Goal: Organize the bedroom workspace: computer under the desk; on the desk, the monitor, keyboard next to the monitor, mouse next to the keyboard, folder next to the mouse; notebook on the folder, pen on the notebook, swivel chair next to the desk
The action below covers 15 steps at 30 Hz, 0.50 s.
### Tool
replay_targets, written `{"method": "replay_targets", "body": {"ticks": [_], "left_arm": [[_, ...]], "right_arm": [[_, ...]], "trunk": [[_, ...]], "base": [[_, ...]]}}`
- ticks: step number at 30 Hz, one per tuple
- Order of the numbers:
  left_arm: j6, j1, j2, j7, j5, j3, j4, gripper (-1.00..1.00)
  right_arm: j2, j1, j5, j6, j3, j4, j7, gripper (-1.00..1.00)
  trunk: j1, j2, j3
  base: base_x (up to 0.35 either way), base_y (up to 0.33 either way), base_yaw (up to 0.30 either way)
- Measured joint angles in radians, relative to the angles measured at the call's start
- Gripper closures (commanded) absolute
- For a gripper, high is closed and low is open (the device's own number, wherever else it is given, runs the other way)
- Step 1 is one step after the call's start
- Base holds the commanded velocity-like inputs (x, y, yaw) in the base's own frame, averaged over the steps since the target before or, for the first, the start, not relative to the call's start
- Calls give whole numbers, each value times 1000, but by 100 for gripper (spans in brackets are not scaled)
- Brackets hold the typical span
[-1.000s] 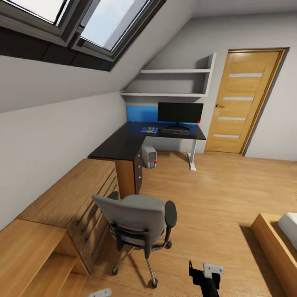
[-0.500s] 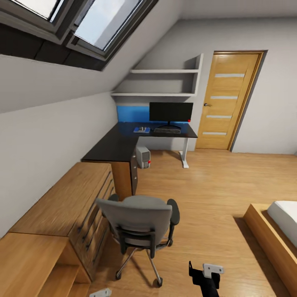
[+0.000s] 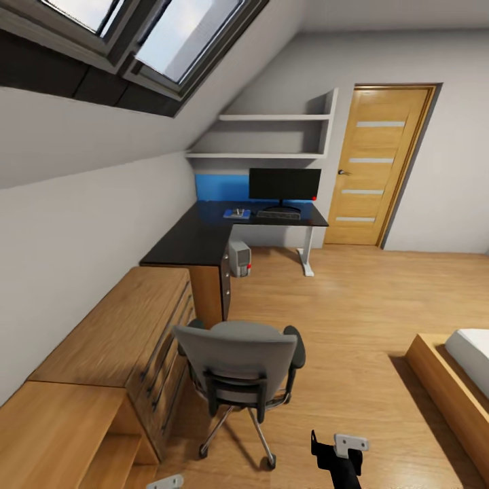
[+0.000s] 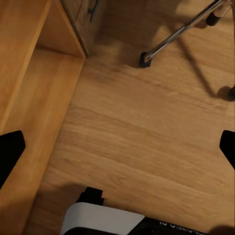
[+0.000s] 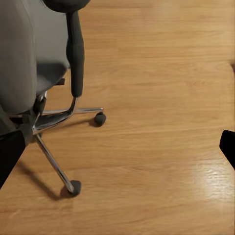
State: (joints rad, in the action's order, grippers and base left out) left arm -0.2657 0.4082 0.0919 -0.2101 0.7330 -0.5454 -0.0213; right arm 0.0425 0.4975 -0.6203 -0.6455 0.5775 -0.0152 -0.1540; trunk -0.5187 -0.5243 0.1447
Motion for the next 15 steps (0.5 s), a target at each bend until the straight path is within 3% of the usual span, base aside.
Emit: {"method": "replay_targets", "body": {"ticks": [5, 15], "left_arm": [[1, 0, 0, 0, 0, 0, 0, -100], [0, 0, 0, 0, 0, 0, 0, -100]], "right_arm": [[0, 0, 0, 0, 0, 0, 0, -100], [0, 0, 0, 0, 0, 0, 0, -100]], "trunk": [[0, 0, 0], [0, 0, 0]], "base": [[-47, 111, 0], [-6, 13, 0]]}}
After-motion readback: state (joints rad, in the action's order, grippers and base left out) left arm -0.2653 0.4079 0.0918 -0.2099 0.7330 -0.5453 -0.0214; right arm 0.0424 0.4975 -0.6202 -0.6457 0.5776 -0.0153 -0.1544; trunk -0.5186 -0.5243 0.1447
